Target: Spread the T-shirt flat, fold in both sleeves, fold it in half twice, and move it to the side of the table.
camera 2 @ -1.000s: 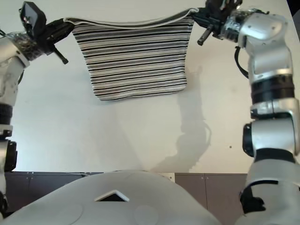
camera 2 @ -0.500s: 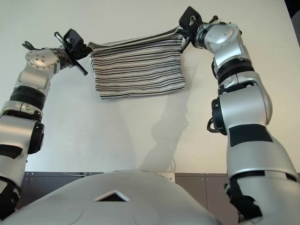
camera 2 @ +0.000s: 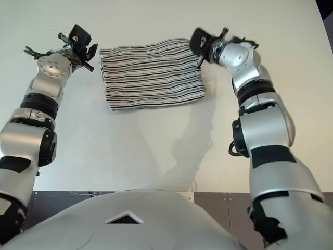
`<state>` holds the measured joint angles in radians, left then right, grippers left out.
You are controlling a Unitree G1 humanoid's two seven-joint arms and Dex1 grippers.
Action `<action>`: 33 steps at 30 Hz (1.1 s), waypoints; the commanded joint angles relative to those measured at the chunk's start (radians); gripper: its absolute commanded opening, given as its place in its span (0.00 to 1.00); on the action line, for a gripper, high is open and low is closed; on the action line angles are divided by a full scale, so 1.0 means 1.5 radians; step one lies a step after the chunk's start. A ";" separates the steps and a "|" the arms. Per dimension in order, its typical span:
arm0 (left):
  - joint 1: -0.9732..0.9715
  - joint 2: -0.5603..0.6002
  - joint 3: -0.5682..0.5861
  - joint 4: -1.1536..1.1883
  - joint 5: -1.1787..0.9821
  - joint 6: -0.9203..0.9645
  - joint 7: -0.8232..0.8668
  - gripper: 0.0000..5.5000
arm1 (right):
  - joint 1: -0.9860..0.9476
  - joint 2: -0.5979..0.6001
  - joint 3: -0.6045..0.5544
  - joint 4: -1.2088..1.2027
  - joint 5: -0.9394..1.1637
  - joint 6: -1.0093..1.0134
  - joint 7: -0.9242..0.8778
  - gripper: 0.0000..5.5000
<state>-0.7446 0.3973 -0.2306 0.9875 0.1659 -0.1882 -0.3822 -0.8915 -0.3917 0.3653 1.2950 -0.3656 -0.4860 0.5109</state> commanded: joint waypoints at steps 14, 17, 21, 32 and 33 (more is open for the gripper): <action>0.330 0.186 -0.164 -0.544 0.175 -0.002 -0.254 0.30 | 0.267 -0.295 0.120 -0.599 0.186 0.054 0.563 0.23; 0.295 0.160 -0.147 -0.477 0.160 0.013 -0.228 0.30 | 0.313 -0.308 0.127 -0.811 0.293 0.253 0.628 0.23; 0.232 0.167 -0.148 -0.367 0.173 -0.037 -0.203 0.30 | 0.339 -0.265 0.134 -0.910 0.305 0.386 0.617 0.23; 0.097 0.156 -0.162 -0.104 0.232 -0.245 -0.065 0.30 | 0.252 -0.187 0.009 -0.839 0.295 0.458 0.460 0.23; 0.099 0.158 -0.154 -0.112 0.227 -0.251 -0.055 0.30 | 0.242 -0.186 0.006 -0.793 0.272 0.407 0.440 0.23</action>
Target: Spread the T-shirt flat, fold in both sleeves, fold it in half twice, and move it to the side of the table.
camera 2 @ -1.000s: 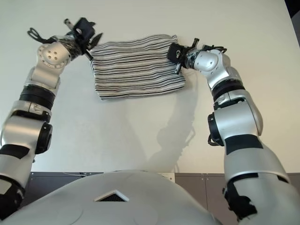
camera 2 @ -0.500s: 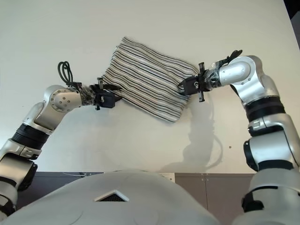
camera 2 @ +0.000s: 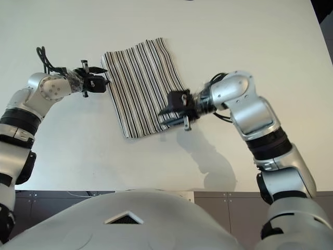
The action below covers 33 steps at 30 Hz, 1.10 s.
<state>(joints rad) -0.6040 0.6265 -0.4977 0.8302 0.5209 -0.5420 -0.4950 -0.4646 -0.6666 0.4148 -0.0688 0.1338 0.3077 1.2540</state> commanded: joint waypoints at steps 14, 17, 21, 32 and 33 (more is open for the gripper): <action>0.306 0.097 0.017 -0.583 -0.159 0.050 -0.175 0.30 | 0.136 -0.064 0.009 0.136 -0.118 -0.258 -0.040 0.23; 0.357 0.142 0.010 -0.565 -0.097 0.007 -0.175 0.30 | 0.167 -0.080 -0.011 0.041 -0.078 -0.143 -0.027 0.23; 0.382 0.171 0.011 -0.524 -0.053 -0.048 -0.158 0.30 | 0.193 -0.081 -0.028 -0.023 -0.073 -0.062 -0.047 0.23; 0.333 0.163 0.068 -0.465 -0.010 -0.279 -0.004 0.30 | 0.243 -0.078 -0.124 -0.125 0.003 -0.001 -0.090 0.23; 0.337 0.166 0.084 -0.479 -0.017 -0.285 0.006 0.30 | 0.236 -0.065 -0.151 -0.129 0.019 -0.001 -0.110 0.23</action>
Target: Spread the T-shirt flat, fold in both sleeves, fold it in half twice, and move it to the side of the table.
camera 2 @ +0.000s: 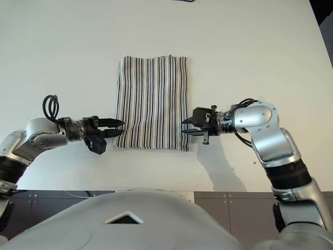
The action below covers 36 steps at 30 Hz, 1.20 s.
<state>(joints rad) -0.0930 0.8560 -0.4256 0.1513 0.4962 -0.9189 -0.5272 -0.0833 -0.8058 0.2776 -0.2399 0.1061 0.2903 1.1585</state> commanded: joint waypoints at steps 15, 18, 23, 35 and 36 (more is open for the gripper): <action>0.211 0.071 0.139 -0.036 0.048 -0.080 0.075 0.38 | 0.145 -0.036 -0.351 -0.114 0.205 0.110 -0.080 0.23; 0.189 0.033 0.131 0.001 0.147 -0.076 0.135 0.43 | 0.129 -0.034 -0.335 -0.107 0.204 0.105 -0.079 0.23; 0.127 0.008 0.086 0.052 0.230 -0.081 0.189 0.43 | 0.094 -0.034 -0.285 -0.084 0.183 0.083 -0.074 0.23; 0.087 0.017 0.018 0.062 0.208 -0.112 0.203 0.43 | 0.096 -0.029 -0.229 -0.069 0.143 0.028 -0.076 0.23; 0.081 0.016 0.016 0.069 0.201 -0.113 0.201 0.40 | 0.100 -0.027 -0.227 -0.070 0.141 0.026 -0.079 0.23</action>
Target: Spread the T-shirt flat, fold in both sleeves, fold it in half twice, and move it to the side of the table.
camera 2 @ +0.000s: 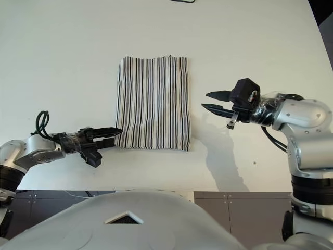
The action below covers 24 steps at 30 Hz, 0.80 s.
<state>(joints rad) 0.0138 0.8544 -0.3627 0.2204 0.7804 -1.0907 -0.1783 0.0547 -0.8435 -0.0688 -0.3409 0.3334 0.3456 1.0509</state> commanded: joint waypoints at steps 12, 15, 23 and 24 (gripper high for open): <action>-0.011 0.015 -0.057 0.036 -0.085 0.007 -0.101 0.09 | 0.102 -0.013 0.047 0.017 -0.123 -0.170 -0.008 0.23; -0.015 0.017 -0.058 0.037 -0.106 0.008 -0.115 0.03 | 0.125 -0.012 0.046 0.024 -0.153 -0.228 -0.018 0.23; -0.002 0.018 -0.054 0.041 -0.128 0.026 -0.139 0.02 | 0.107 -0.011 0.115 0.201 -0.451 -0.635 -0.176 0.30; -0.005 0.017 -0.056 0.044 -0.128 0.026 -0.143 0.02 | 0.079 -0.005 0.134 0.237 -0.500 -0.676 -0.211 0.33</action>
<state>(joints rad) -0.0140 0.8682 -0.4186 0.2571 0.5515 -1.0731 -0.3455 0.2552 -0.8598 0.0849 -0.0698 -0.2938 -0.5624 0.8140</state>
